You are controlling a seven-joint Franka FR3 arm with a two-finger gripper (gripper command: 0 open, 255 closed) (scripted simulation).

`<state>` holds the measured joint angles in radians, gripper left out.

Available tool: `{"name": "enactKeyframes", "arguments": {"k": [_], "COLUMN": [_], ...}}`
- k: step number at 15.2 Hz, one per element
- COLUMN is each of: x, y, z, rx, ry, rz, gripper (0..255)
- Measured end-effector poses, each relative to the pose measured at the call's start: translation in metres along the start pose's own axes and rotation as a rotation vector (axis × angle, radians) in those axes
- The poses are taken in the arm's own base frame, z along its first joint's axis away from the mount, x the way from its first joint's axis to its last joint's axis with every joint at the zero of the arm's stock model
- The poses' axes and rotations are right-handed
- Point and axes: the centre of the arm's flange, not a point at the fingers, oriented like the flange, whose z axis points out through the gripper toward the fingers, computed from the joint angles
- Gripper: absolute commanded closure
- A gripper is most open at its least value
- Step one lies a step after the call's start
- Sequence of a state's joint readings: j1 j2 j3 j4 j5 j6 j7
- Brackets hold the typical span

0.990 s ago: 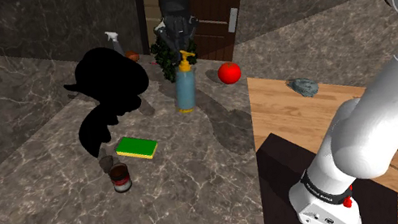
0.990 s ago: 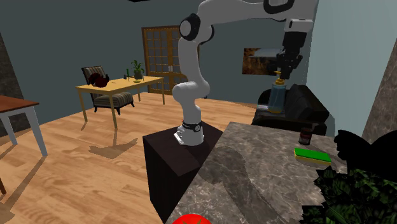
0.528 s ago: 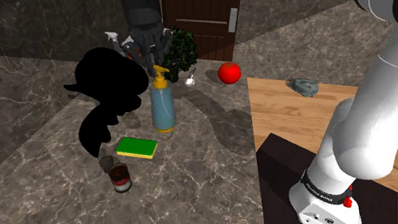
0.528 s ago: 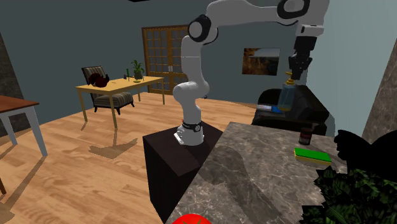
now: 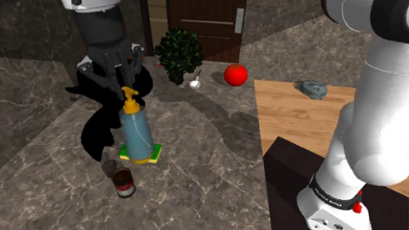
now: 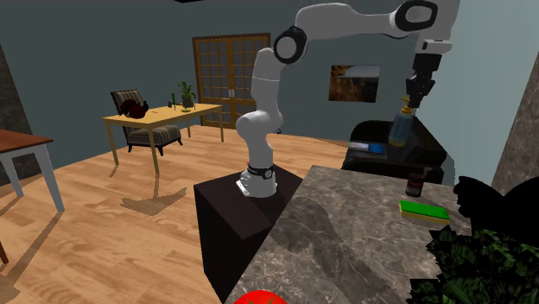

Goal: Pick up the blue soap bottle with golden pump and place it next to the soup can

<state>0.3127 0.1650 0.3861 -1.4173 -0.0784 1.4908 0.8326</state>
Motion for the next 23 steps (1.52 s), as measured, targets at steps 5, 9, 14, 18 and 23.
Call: {"name": "enactKeyframes", "arguments": {"k": [5, 9, 14, 18, 23], "x": [-0.008, -0.014, -0.014, -0.011, -0.011], "y": [-0.066, -0.101, -0.105, -0.109, -0.11], "z": [0.002, 0.01, 0.033, 0.054, 0.081], "rx": [0.0, 0.0, 0.0, 0.0, 0.0], "ry": [0.0, -0.001, -0.001, -0.001, -0.001], "rz": [0.0, 0.001, 0.002, 0.002, 0.002], "gripper": [255, 255, 255, 255, 255]}}
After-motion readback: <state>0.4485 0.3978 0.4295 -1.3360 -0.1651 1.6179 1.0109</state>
